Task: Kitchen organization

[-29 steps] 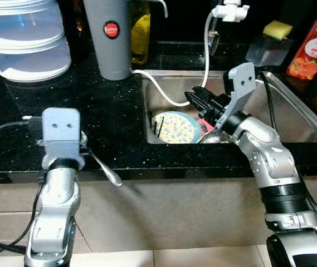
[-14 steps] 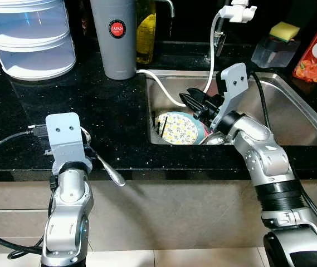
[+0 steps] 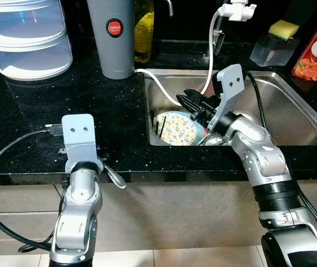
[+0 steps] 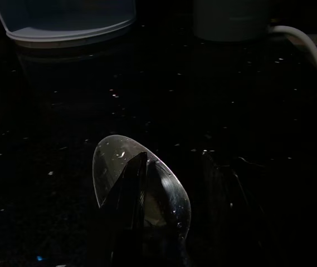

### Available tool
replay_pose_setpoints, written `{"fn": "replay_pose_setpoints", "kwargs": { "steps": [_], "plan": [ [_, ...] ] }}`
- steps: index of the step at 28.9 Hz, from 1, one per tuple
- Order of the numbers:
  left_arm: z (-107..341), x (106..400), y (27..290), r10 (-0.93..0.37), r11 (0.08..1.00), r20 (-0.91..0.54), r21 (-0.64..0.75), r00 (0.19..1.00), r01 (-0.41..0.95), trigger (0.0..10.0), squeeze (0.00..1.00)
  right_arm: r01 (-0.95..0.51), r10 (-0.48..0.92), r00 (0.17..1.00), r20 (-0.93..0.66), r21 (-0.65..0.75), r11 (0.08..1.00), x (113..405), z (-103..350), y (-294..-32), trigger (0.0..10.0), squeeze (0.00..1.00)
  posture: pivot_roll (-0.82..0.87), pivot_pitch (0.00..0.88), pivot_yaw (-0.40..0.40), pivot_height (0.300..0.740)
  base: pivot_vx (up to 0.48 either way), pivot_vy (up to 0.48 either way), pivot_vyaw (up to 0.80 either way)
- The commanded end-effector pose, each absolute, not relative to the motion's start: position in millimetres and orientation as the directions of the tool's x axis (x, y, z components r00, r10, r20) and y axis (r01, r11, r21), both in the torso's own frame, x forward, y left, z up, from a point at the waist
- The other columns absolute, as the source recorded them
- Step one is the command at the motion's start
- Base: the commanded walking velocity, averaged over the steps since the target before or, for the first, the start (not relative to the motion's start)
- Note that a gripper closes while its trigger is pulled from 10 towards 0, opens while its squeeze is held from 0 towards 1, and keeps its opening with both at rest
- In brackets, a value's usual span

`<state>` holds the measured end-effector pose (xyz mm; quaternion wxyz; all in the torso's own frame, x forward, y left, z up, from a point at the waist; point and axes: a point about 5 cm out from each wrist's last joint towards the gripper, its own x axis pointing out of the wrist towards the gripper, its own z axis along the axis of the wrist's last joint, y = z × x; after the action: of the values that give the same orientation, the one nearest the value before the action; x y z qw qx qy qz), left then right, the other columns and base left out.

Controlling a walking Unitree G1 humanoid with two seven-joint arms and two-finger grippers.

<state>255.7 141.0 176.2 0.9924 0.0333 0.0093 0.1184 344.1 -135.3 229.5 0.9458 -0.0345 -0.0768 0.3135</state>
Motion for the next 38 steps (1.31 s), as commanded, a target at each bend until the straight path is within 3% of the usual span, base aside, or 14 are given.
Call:
{"fn": "replay_pose_setpoints", "kwargs": {
  "steps": [1, 6, 13, 19, 26, 31, 38],
  "plan": [
    [165.0, 254.5, 135.0, 0.219, 0.975, -0.066, 0.059, 0.974, -0.215, 10.0, 0.00, -0.592, 0.604, 0.788, 0.117, -0.122, 0.796, 342.1, 228.7, -134.2, 10.0, 0.00, 0.14, 0.000, -0.037, 0.740, 0.000, 0.000, 0.00],
    [154.9, 256.0, 152.2, 0.316, 0.948, -0.149, 0.013, 0.937, -0.318, 10.0, 0.00, -0.582, 0.593, 0.797, 0.114, -0.118, 0.805, 340.8, 226.5, -136.8, 10.0, 0.00, 0.14, 0.000, -0.032, 0.740, 0.000, 0.000, 0.00],
    [168.0, 277.0, 181.1, 0.389, 0.921, -0.090, 0.020, 0.917, -0.389, 10.0, 0.00, -0.579, 0.589, 0.799, 0.117, -0.112, 0.808, 342.2, 226.1, -135.5, 10.0, 0.00, 0.15, 0.000, -0.039, 0.740, 0.000, 0.000, 0.00],
    [171.4, 304.4, 206.3, 0.356, 0.931, -0.159, -0.024, 0.921, -0.364, 10.0, 0.00, -0.582, 0.592, 0.797, 0.121, -0.108, 0.806, 342.5, 226.0, -132.3, 10.0, 0.00, 0.15, 0.000, -0.043, 0.740, 0.000, 0.000, 0.00],
    [184.9, 329.2, 241.9, 0.407, 0.912, -0.151, 0.017, 0.901, -0.410, 10.0, 0.00, -0.582, 0.592, 0.797, 0.121, -0.105, 0.806, 341.7, 225.7, -130.8, 10.0, 0.00, 0.13, 0.000, -0.047, 0.740, 0.000, 0.000, 0.00],
    [190.2, 345.1, 236.9, 0.290, 0.956, -0.150, 0.003, 0.945, -0.293, 10.0, 0.00, -0.580, 0.589, 0.800, 0.118, -0.102, 0.808, 341.1, 224.5, -130.5, 10.0, 0.00, 0.14, 0.000, -0.051, 0.740, 0.000, 0.000, 0.00],
    [195.1, 372.9, 209.1, 0.138, 0.990, -0.150, -0.019, 0.979, -0.142, 10.0, 0.00, -0.589, 0.598, 0.793, 0.120, -0.102, 0.802, 342.7, 225.1, -124.6, 10.0, 0.00, 0.14, 0.000, -0.060, 0.740, 0.000, 0.000, 0.00]
  ]
}}
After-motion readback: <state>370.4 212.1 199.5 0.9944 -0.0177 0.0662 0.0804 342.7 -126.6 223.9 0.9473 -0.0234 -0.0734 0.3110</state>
